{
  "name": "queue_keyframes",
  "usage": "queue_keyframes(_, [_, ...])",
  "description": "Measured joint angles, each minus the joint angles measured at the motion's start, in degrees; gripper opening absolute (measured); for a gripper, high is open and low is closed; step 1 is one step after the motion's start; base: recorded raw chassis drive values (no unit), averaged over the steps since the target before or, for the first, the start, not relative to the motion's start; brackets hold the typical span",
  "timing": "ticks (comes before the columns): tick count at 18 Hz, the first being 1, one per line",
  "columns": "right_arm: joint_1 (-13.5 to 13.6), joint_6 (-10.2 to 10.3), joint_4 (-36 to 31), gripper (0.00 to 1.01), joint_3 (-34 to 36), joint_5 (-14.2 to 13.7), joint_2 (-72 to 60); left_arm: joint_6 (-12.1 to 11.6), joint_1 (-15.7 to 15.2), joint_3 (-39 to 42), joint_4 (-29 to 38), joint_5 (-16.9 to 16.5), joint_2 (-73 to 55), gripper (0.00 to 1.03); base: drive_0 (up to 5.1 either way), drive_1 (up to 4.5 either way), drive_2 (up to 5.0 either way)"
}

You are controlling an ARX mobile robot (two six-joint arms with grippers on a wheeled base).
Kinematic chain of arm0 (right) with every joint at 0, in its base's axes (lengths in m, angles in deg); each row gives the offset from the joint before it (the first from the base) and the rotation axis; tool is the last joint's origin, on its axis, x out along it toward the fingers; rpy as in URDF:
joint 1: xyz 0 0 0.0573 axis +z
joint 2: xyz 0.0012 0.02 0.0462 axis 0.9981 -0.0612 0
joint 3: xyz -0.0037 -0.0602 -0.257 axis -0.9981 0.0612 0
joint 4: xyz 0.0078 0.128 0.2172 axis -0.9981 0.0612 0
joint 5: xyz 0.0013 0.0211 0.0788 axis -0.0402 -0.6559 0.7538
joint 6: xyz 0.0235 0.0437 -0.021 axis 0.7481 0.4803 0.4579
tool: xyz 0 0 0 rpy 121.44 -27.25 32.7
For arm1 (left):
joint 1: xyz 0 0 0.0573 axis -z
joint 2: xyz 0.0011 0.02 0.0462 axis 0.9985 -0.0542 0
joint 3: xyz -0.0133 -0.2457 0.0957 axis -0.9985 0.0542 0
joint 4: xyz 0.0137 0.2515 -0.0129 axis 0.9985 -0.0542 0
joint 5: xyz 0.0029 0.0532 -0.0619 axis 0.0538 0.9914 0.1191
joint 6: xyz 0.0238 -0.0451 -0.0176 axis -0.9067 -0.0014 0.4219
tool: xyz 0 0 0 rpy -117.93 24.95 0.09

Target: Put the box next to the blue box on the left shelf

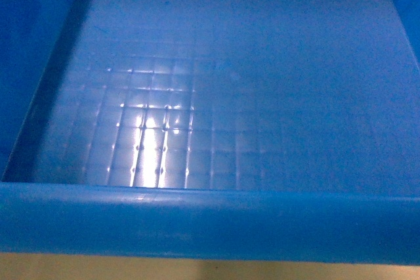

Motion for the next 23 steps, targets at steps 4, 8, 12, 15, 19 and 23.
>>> queue_keyframes(4, [0.0, 0.0, -0.02, 0.11, 0.0, 0.0, 0.07, 0.0, 0.0, 0.0, 0.11, 0.02, 0.0, 0.12, -5.1, 2.37, 2.4])
queue_keyframes(8, [0.0, 0.0, 0.02, 0.11, 0.0, 0.0, 0.09, 0.02, 0.0, 0.0, 0.04, 0.0, 0.0, 0.12, -5.1, 2.38, 2.4])
queue_keyframes(12, [0.0, 0.0, 0.0, 0.11, 0.0, 0.0, 0.07, 0.0, 0.0, 0.0, 0.04, 0.02, 0.0, 0.12, -5.0, 2.49, 2.5])
queue_keyframes(15, [0.0, -0.02, -0.04, 0.11, 0.0, 0.0, 0.04, 0.02, 0.0, 0.0, 0.0, 0.02, 0.0, 0.12, -5.0, 2.43, 2.4])
queue_keyframes(19, [0.0, 0.0, 0.07, 0.11, 0.0, 0.0, 0.0, 0.0, 0.0, 0.0, -0.07, 0.0, 0.04, 0.12, -5.0, 2.43, 2.4])
queue_keyframes(23, [0.0, 0.0, 0.02, 0.11, 0.0, 0.0, 0.07, 0.02, 0.0, 0.0, 0.02, 0.0, 0.04, 0.12, -5.0, 2.43, 2.4])
